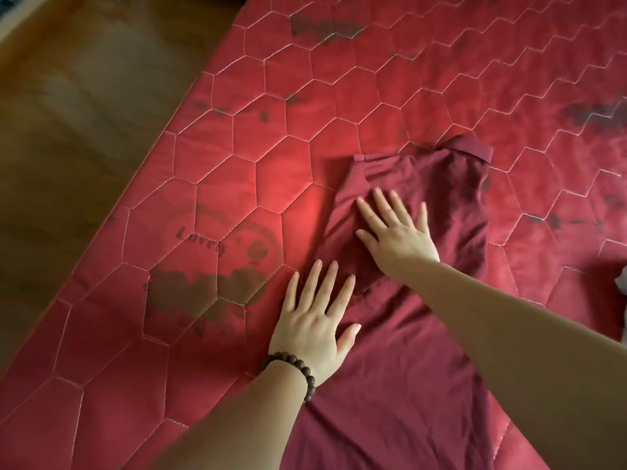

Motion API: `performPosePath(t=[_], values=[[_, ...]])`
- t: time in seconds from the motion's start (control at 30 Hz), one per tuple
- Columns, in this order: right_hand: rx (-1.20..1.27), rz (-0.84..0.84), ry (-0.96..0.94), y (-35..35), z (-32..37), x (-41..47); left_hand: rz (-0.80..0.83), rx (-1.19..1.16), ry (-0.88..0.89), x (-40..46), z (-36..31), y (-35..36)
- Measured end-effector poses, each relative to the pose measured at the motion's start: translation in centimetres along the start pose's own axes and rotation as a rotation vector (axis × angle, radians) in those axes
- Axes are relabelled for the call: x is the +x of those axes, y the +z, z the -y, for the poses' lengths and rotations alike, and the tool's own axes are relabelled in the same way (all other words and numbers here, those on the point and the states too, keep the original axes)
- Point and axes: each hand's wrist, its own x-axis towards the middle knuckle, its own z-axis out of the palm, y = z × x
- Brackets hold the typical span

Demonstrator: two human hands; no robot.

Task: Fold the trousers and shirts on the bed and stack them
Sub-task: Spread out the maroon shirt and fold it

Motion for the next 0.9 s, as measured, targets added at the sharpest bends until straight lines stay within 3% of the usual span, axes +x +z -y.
performPosePath(t=[0.07,0.1,0.17,0.23,0.27,0.37,0.43,0.53,0.6,0.67,0.7,0.83,0.9], values=[[0.058,-0.196,0.105,-0.3,-0.3,1.3,0.009,-0.012,0.001,0.1,0.0,0.0],[0.034,-0.259,-0.002,-0.3,-0.1,1.7,0.014,-0.018,0.004,0.2,0.0,0.1],[-0.031,-0.222,-0.344,0.0,1.0,2.6,0.009,-0.028,0.009,0.2,0.1,0.2],[-0.134,-0.078,-0.476,0.3,1.1,3.8,0.008,-0.029,0.011,0.3,0.2,0.2],[-0.14,-0.056,-0.415,0.3,0.5,4.9,0.009,-0.028,0.014,0.3,0.3,0.3],[-0.031,-0.089,0.019,-1.1,-2.4,8.2,0.008,-0.027,0.02,0.3,0.4,0.3],[0.011,-0.187,0.153,-2.0,-3.3,8.8,0.009,-0.02,0.024,0.3,0.4,0.5],[0.065,-0.372,-0.104,-1.7,-0.3,5.8,0.005,-0.019,0.024,0.3,0.5,0.4],[0.007,-0.29,-0.452,0.4,1.9,2.0,0.011,-0.012,0.025,0.4,0.3,0.4],[-0.132,-0.141,-0.584,1.7,1.7,-0.3,0.01,-0.014,0.028,0.4,0.2,0.4],[-0.157,-0.113,-0.535,1.7,0.3,0.0,0.009,-0.012,0.027,0.4,0.3,0.5],[-0.094,-0.133,0.073,-0.2,-7.4,2.9,-0.02,0.003,0.028,0.4,0.5,0.8],[-0.039,-0.237,0.173,-0.9,-7.7,2.1,-0.033,0.012,0.033,0.4,0.5,0.9]])
